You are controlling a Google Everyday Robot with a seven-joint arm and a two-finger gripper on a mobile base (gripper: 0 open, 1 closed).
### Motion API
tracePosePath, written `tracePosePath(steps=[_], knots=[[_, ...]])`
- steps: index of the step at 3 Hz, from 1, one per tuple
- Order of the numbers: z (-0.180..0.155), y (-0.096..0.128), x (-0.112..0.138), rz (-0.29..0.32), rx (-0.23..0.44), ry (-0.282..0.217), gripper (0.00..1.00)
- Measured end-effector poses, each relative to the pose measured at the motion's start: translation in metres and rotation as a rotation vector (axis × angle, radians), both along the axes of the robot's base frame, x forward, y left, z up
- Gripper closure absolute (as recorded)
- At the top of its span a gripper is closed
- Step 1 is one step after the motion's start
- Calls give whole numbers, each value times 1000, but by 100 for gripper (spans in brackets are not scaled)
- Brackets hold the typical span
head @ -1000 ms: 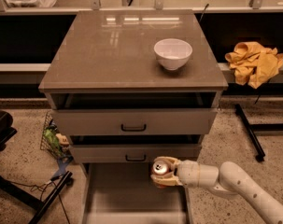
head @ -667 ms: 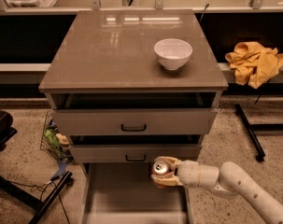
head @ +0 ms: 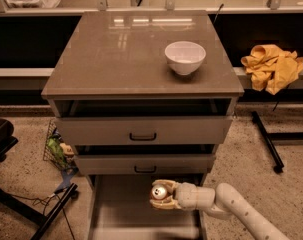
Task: Place coke can into bottom drawer
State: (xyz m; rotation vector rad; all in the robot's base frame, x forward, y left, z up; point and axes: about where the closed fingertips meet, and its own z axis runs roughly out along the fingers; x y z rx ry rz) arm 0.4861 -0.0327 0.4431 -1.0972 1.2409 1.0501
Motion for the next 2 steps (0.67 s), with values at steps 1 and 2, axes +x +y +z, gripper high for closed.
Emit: tracePosePath(steps=[1, 2], knots=[[-57, 25, -3, 63, 12, -30, 100], [-108, 47, -7, 107, -34, -38, 100]])
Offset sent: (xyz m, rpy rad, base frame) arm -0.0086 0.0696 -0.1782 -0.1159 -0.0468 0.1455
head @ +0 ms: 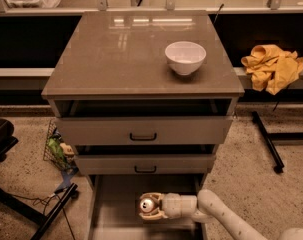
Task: Place coke can into bottom drawer
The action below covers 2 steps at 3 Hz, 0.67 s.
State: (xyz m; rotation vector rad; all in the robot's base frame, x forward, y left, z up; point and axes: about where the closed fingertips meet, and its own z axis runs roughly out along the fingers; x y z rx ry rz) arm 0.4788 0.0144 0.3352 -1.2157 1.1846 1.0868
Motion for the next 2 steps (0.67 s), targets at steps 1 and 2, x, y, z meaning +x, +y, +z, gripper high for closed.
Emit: tracePosePath(steps=[1, 2], knots=[[-48, 17, -2, 15, -41, 8, 100], [-84, 28, -4, 17, -56, 22, 100]])
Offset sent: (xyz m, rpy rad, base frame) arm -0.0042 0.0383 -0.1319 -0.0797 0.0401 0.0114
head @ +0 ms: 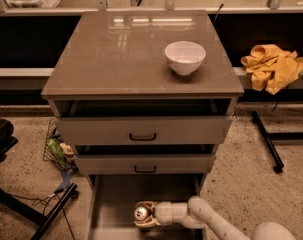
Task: Place coke can into bottom drawer
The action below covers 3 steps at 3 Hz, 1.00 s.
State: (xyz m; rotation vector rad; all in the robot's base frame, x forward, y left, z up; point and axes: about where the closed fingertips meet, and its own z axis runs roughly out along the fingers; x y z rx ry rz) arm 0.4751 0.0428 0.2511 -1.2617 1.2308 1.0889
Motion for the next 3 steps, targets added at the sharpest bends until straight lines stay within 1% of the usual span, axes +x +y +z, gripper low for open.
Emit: tracePosePath(steps=[1, 3], knots=[[-6, 3, -1, 1, 0, 4, 85], [-6, 8, -3, 8, 5, 7, 38]])
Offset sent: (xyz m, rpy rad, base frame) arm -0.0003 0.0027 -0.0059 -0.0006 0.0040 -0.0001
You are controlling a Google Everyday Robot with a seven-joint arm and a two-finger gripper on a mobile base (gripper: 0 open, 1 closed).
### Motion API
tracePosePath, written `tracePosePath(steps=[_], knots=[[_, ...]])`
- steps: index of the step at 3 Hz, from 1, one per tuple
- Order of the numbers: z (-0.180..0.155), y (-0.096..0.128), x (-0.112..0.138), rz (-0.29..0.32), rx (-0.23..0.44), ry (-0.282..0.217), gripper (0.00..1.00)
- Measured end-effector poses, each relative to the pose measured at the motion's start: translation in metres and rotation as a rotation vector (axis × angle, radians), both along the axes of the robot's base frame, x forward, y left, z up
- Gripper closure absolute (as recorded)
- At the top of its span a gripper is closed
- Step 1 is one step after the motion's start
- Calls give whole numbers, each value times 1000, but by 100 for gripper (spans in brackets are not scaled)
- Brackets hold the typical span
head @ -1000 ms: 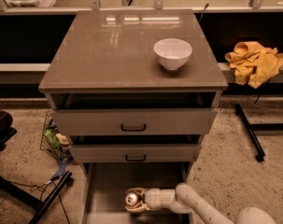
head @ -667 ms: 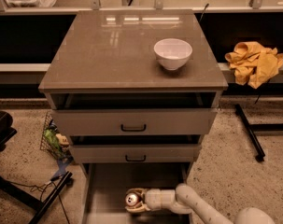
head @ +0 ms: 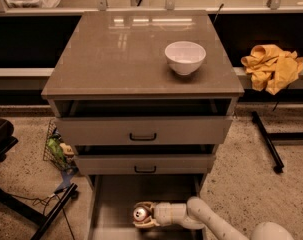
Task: Place coke can into bottom drawer
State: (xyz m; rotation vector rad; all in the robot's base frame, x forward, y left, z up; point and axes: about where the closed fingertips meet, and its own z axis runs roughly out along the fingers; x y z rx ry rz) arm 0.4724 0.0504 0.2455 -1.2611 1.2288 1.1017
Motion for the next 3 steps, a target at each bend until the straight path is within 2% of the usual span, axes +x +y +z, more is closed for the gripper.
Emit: tracePosePath(steps=[1, 2, 3], knots=[[0, 2, -1, 3, 2, 1, 16], [0, 5, -2, 7, 5, 3, 0], [0, 5, -2, 7, 5, 3, 0]])
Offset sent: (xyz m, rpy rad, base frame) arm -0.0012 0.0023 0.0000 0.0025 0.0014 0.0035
